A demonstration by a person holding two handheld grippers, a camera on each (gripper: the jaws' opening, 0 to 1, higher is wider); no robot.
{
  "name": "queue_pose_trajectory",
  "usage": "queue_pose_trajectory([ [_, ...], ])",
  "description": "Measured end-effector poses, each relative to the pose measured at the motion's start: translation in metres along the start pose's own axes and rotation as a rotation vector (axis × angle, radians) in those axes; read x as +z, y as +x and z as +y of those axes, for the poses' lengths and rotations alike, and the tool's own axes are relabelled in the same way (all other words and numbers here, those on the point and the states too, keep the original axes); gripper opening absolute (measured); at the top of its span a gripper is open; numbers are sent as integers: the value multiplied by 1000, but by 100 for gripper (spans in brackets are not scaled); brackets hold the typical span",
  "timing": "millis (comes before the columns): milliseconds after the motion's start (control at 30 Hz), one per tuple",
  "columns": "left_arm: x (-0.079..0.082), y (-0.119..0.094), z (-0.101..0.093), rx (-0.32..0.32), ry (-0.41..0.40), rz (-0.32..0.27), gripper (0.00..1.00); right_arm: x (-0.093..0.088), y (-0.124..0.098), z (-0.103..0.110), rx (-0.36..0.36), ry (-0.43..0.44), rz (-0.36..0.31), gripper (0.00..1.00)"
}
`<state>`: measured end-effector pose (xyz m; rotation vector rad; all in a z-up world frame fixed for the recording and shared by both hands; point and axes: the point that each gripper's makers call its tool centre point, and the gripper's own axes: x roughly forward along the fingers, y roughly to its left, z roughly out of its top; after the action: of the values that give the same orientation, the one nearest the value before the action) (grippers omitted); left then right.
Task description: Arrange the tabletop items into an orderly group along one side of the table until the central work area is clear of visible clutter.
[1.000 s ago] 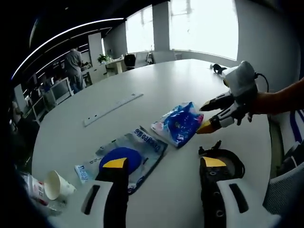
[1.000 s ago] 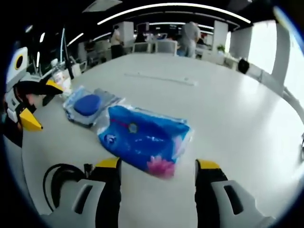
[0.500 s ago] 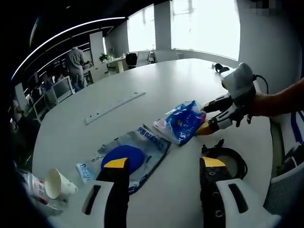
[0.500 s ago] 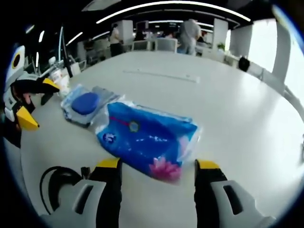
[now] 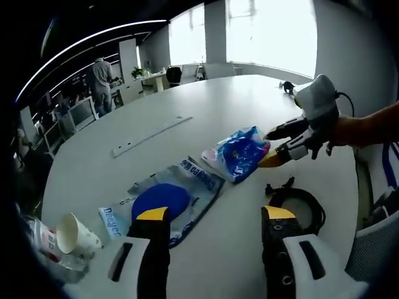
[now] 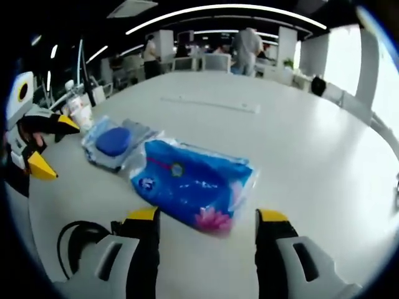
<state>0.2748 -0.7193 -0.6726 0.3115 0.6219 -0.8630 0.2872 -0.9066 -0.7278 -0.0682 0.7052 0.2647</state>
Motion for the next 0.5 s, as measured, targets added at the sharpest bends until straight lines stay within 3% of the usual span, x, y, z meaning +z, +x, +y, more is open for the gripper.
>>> queue_pose_trajectory([
  [500, 9, -6, -4, -7, 13, -17, 57, 25, -25, 20, 57, -3, -70, 60],
])
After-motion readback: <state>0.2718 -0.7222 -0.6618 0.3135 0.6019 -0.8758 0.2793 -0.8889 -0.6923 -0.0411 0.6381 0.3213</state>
